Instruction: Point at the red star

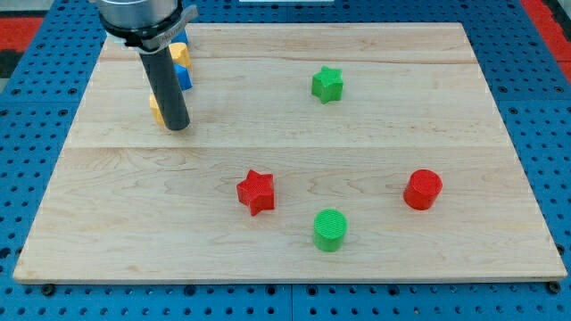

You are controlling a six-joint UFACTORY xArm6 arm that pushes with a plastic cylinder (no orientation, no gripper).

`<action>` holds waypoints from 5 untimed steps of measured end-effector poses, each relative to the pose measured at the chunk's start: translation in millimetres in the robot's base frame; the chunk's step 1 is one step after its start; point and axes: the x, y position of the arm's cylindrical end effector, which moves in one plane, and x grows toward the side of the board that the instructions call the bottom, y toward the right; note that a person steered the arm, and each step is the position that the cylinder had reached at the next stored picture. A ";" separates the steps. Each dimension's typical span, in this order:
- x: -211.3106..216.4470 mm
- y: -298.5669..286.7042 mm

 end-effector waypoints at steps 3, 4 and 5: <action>38.2 106.5; 59.3 170.6; 97.1 189.0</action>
